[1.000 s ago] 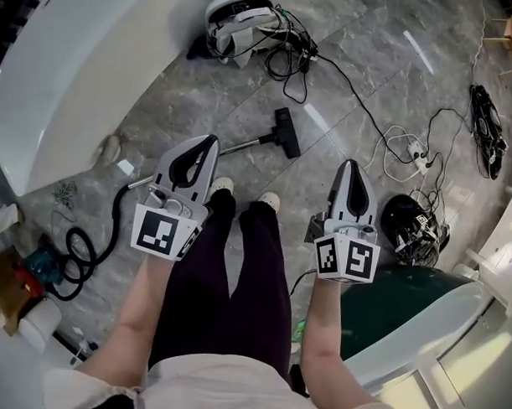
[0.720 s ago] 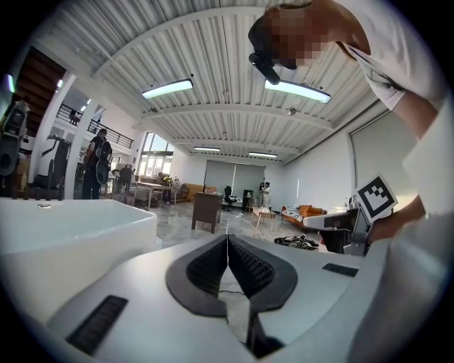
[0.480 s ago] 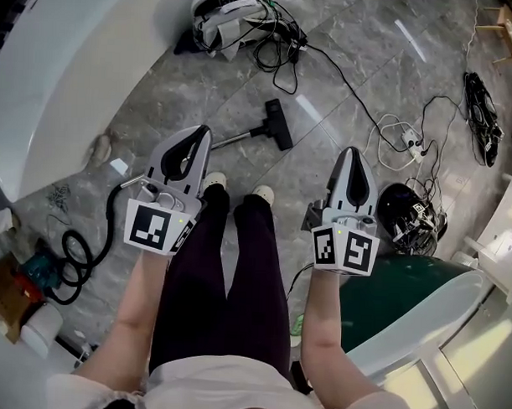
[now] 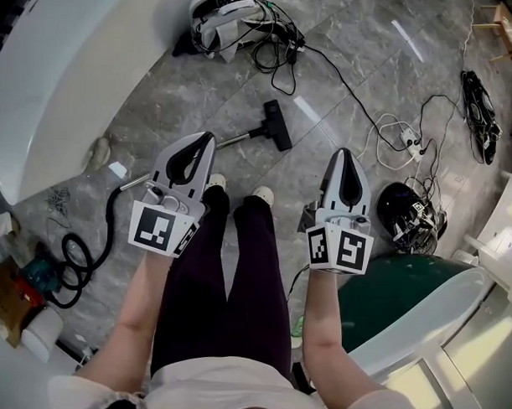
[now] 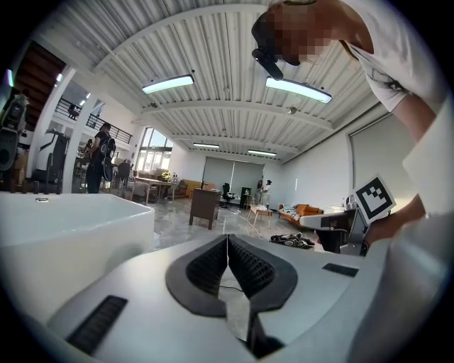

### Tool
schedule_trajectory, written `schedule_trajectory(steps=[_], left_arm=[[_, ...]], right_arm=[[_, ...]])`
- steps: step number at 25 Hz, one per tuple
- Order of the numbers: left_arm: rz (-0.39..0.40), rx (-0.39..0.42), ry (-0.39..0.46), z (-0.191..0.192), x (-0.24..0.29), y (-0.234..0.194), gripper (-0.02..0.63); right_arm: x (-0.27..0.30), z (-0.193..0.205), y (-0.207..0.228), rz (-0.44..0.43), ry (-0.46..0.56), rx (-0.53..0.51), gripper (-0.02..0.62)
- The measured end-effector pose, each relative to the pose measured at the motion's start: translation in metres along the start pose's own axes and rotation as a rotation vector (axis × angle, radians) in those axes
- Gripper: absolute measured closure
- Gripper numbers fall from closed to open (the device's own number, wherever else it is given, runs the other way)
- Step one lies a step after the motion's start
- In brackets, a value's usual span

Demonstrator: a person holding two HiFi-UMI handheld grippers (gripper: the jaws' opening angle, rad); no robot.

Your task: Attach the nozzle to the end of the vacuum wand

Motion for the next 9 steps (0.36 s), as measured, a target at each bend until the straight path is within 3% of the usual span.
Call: schedule_trajectory(steps=[9], left_arm=[[0.01,0.013,-0.02,0.004,0.007,0.003,0.595]], right_arm=[[0.006,0.004,-0.018,-0.014,-0.008,-0.012,0.581]])
Point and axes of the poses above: the fingertips, and each gripper's own axes: x forward along the fingers, y to its right, z out of its underside, the point moved 4 cm from there along -x, backward along the fingers, and after that the axes turned 12 degrees about -y, right-handed, at the moved point
